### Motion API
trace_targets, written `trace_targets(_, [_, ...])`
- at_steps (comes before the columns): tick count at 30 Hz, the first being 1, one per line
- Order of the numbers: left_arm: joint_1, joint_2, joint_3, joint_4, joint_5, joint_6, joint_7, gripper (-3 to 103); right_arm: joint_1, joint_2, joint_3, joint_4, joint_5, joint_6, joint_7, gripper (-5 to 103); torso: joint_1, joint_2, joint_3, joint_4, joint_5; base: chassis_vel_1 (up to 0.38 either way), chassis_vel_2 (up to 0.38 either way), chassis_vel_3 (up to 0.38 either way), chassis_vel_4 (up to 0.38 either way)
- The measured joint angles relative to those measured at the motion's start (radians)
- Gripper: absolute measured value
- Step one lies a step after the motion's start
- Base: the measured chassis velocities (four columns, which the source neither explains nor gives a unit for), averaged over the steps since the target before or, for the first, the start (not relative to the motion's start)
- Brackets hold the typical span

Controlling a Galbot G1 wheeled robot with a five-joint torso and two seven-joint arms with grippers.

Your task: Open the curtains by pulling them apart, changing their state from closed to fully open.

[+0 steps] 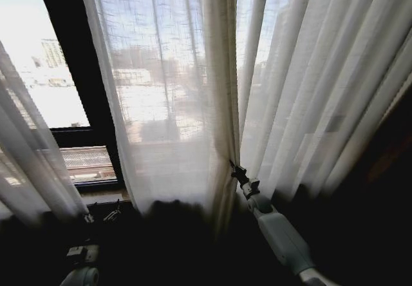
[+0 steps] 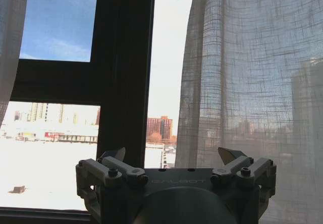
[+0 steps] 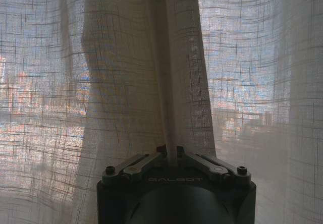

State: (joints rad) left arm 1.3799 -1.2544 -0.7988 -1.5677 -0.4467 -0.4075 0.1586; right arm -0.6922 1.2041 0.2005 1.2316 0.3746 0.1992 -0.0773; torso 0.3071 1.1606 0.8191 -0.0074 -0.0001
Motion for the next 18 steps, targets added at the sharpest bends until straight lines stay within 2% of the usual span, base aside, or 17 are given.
trace_targets(10, [0.000,0.000,0.000,0.000,0.000,0.000,0.000,100,-0.008,-0.012,0.011,0.005,0.004,0.000,0.000,0,0.000,0.000,0.000,0.0000,0.0002,-0.420,-0.286,0.429,0.304])
trace_targets(18, [0.000,0.000,0.000,0.000,0.000,0.000,0.000,100,-0.016,-0.020,0.019,0.005,0.008,0.001,-0.004,0,-0.001,0.000,0.000,0.0000,0.0003,-0.359,-0.358,0.340,0.346])
